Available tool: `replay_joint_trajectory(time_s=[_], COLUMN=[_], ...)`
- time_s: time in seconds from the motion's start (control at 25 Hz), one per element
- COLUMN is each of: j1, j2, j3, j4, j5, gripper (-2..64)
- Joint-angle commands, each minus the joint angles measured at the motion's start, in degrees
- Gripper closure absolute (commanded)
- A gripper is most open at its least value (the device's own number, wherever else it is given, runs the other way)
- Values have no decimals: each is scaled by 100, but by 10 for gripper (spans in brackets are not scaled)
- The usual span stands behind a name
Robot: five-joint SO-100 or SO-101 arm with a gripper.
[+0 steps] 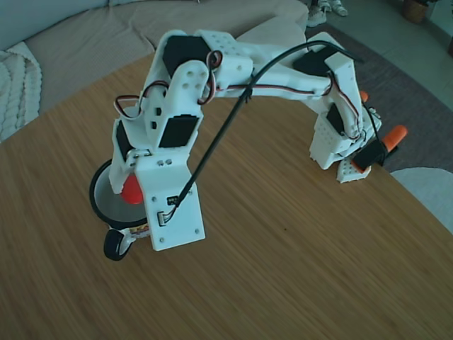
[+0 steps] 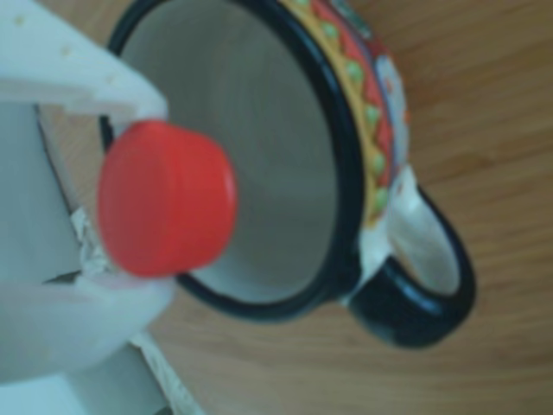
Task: Grasp a red cap and put it in the cup.
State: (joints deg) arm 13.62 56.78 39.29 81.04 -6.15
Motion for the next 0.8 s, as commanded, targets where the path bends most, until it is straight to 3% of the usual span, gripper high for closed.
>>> replay_joint_trajectory(time_s=[0.0,0.76], j1=[0,835], j2=[62,123], j3=[-316,-360], j4=[88,105], j5=[18,18], gripper=[622,622])
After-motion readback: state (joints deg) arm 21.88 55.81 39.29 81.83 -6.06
